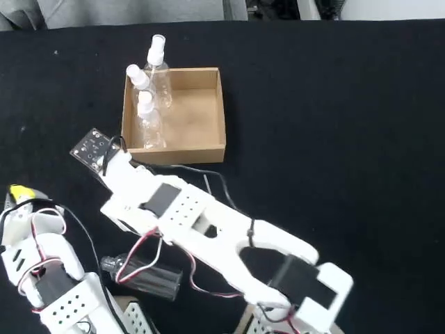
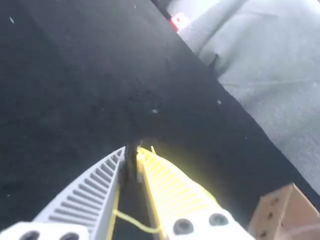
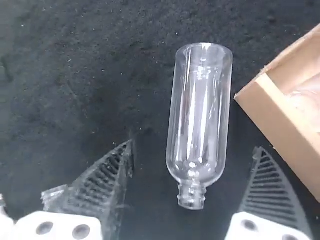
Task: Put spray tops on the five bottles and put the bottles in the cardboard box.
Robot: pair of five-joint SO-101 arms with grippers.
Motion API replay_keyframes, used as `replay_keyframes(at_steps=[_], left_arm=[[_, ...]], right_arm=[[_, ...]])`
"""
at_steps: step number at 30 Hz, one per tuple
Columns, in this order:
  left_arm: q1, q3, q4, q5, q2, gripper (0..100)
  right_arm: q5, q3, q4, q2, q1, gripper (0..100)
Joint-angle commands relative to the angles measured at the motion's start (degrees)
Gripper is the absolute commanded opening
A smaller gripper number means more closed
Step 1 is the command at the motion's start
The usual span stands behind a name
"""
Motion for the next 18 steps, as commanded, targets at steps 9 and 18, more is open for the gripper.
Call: replay_keyframes(at_steps=[9, 18], left_arm=[[-2.86, 1.27, -2.46, 0.00, -0.79, 3], [-2.95, 1.27, -2.37, 0.00, -0.79, 3]], right_arm=[[0.00, -12.26, 3.08, 10.86, -0.88, 31.1], [0.09, -19.65, 8.70, 18.42, -0.79, 31.1]])
